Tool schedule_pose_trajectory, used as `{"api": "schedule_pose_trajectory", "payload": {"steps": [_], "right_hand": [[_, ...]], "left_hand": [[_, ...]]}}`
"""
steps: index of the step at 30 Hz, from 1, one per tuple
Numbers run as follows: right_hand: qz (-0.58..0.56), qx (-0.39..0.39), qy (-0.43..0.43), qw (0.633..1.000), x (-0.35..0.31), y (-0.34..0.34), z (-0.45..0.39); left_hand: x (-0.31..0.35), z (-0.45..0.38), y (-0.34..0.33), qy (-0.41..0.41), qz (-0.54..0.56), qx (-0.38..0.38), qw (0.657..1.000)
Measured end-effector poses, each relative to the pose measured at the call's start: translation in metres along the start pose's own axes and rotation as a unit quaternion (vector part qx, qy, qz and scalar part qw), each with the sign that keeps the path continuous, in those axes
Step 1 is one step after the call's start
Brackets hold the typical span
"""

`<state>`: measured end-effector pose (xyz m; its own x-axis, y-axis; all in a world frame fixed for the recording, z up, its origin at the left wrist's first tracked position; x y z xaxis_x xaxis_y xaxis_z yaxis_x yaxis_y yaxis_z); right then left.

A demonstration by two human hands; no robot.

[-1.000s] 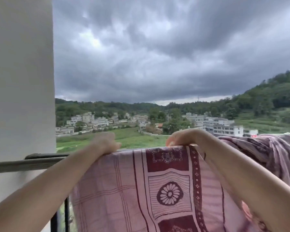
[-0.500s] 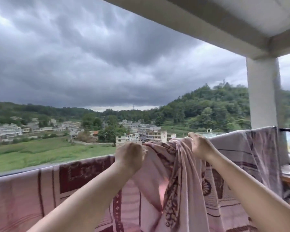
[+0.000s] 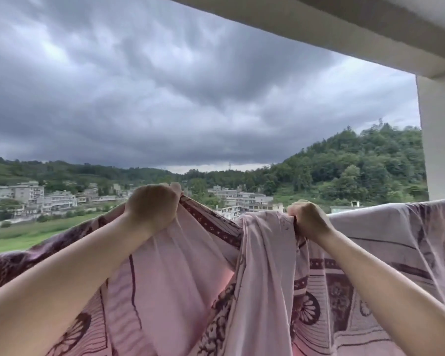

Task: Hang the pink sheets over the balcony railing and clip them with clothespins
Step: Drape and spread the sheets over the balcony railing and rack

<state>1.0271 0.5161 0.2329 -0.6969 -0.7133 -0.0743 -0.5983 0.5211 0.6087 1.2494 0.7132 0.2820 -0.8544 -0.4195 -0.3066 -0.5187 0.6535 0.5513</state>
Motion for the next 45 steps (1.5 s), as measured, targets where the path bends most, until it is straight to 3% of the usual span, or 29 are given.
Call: {"api": "schedule_pose_trajectory", "payload": {"steps": [4, 9, 12, 14, 17, 19, 22, 24, 26, 28, 31, 33, 36, 39, 42, 45], "right_hand": [[0.155, 0.032, -0.039, 0.987, 0.011, 0.023, -0.022], [0.244, 0.059, -0.174, 0.952, 0.092, 0.085, -0.022], [0.240, 0.020, -0.105, 0.965, 0.077, 0.071, -0.030], [0.208, -0.052, -0.094, 0.972, 0.063, 0.044, -0.032], [0.092, -0.197, -0.116, 0.969, 0.054, 0.013, -0.025], [0.087, -0.242, -0.073, 0.964, 0.042, 0.009, -0.023], [0.008, -0.243, -0.061, 0.968, 0.042, 0.010, -0.020], [-0.001, -0.168, -0.069, 0.983, 0.052, 0.022, -0.021], [0.068, -0.128, -0.078, 0.986, 0.071, 0.023, -0.016], [0.170, -0.138, -0.020, 0.976, 0.083, 0.015, -0.007], [0.172, -0.137, 0.000, 0.976, 0.098, 0.010, 0.001], [0.113, -0.113, -0.011, 0.987, 0.104, 0.011, 0.006], [0.094, -0.143, -0.019, 0.985, 0.106, 0.008, 0.010], [0.005, -0.139, -0.052, 0.989, 0.115, 0.002, 0.007], [0.011, -0.172, -0.081, 0.982, 0.116, 0.002, 0.003], [0.082, -0.215, -0.091, 0.969, 0.095, 0.000, 0.000]], "left_hand": [[-0.035, -0.020, 0.006, 0.014, -0.068, -0.014, 0.997], [-0.116, -0.032, 0.013, 0.139, -0.093, -0.017, 0.986], [-0.142, -0.034, 0.002, 0.208, -0.107, -0.065, 0.970], [-0.136, -0.021, -0.024, 0.223, -0.113, -0.165, 0.954], [-0.095, 0.000, -0.065, 0.152, -0.109, -0.292, 0.938], [-0.056, 0.000, -0.065, 0.102, -0.004, -0.287, 0.953], [0.021, 0.003, -0.037, 0.012, 0.230, -0.232, 0.945], [0.065, 0.023, -0.030, -0.042, 0.269, -0.216, 0.938], [0.083, 0.037, -0.022, -0.043, 0.176, -0.110, 0.977], [0.086, 0.045, -0.015, -0.014, 0.118, -0.027, 0.993], [0.070, 0.038, -0.016, 0.052, 0.151, -0.016, 0.987], [0.040, 0.025, -0.013, 0.090, 0.154, -0.009, 0.984], [-0.011, 0.009, 0.000, 0.081, 0.040, -0.016, 0.996], [-0.067, 0.017, 0.007, 0.129, -0.037, -0.044, 0.990], [-0.111, 0.036, -0.003, 0.227, -0.057, -0.112, 0.966], [-0.124, 0.049, -0.017, 0.308, -0.113, -0.219, 0.919]]}}
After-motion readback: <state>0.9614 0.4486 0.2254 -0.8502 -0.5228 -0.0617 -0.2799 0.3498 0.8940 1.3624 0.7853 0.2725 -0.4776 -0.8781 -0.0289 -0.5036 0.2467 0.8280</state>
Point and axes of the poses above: each hand's wrist, its own z-axis away from the middle knuckle, its own y-axis out of the back of the hand, x = y × z, the point moved 9 cm from there along -z, towards the middle knuckle, and after that the axes turned 2 degrees about z, right-handed, at the moved point
